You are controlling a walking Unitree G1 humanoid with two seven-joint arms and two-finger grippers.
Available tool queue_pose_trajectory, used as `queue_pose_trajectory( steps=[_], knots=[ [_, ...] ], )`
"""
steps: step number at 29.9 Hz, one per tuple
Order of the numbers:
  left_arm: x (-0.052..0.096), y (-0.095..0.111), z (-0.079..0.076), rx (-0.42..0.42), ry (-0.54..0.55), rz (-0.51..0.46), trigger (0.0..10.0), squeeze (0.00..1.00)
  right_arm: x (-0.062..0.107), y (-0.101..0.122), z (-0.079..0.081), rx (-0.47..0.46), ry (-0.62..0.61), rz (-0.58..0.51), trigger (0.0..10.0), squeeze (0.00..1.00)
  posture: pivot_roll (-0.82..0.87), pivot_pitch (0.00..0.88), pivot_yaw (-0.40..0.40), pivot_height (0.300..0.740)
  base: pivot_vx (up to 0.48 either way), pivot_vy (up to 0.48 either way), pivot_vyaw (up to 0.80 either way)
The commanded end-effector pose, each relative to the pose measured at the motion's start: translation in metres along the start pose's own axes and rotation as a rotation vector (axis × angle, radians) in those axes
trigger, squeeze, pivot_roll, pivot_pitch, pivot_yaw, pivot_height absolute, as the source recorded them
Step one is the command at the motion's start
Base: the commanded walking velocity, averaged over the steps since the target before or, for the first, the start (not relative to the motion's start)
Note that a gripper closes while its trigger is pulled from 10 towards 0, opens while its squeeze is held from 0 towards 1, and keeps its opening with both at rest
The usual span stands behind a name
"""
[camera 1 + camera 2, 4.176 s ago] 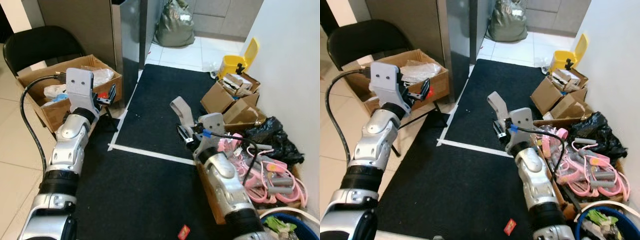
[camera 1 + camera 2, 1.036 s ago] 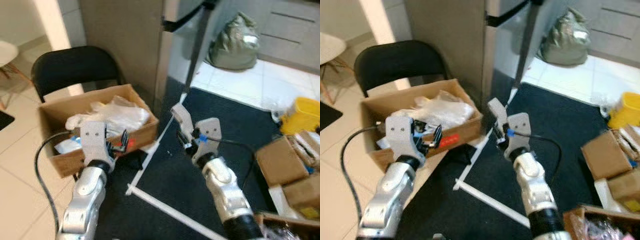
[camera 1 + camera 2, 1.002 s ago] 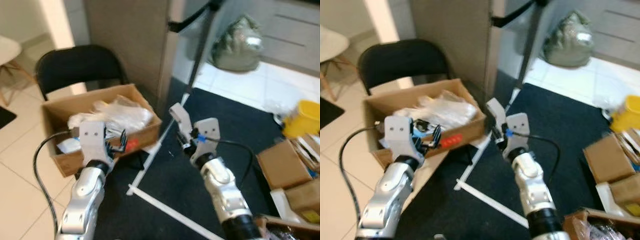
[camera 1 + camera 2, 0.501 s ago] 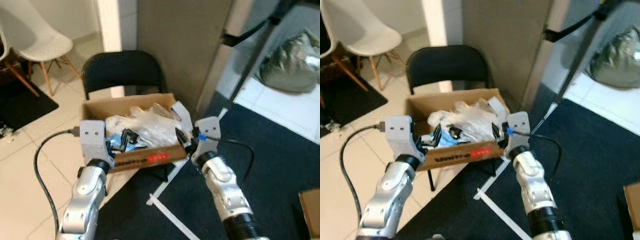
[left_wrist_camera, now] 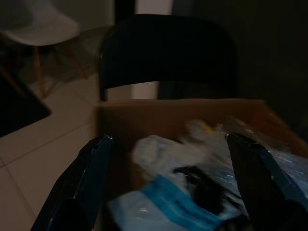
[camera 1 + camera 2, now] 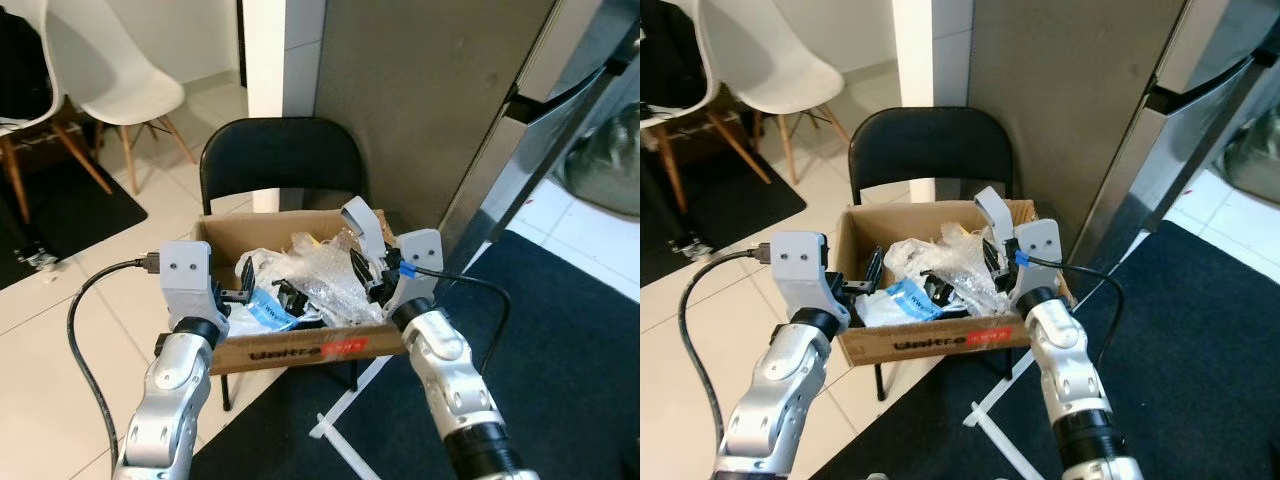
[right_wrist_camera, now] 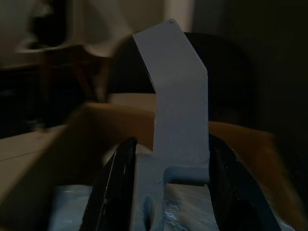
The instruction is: Picking trash to rubbish bin
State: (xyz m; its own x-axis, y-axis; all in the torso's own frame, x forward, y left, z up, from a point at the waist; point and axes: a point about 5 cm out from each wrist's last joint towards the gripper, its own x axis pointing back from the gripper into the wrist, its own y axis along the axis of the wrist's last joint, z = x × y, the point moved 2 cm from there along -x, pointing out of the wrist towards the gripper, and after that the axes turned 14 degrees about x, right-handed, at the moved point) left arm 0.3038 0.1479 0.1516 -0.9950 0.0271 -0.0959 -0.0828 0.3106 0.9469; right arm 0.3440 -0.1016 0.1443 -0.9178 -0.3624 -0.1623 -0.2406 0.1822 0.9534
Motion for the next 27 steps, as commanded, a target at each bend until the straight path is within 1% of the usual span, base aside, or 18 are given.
queue_pose_trajectory(
  steps=[1,27],
  knots=[
    [0.0010,-0.0055,-0.0002,-0.003,0.003,0.023,10.0,0.00,0.0028,-0.0055,-0.0041,0.010,-0.006,0.019,10.0,0.00,0.07,0.123,-0.044,0.740,0.307,0.000,0.00],
    [-0.0009,-0.0059,-0.0027,0.006,0.002,0.022,10.0,0.00,0.0037,-0.0083,-0.0101,-0.005,-0.035,0.028,10.0,0.00,0.06,0.133,-0.047,0.740,0.303,0.000,0.00]
  ],
)
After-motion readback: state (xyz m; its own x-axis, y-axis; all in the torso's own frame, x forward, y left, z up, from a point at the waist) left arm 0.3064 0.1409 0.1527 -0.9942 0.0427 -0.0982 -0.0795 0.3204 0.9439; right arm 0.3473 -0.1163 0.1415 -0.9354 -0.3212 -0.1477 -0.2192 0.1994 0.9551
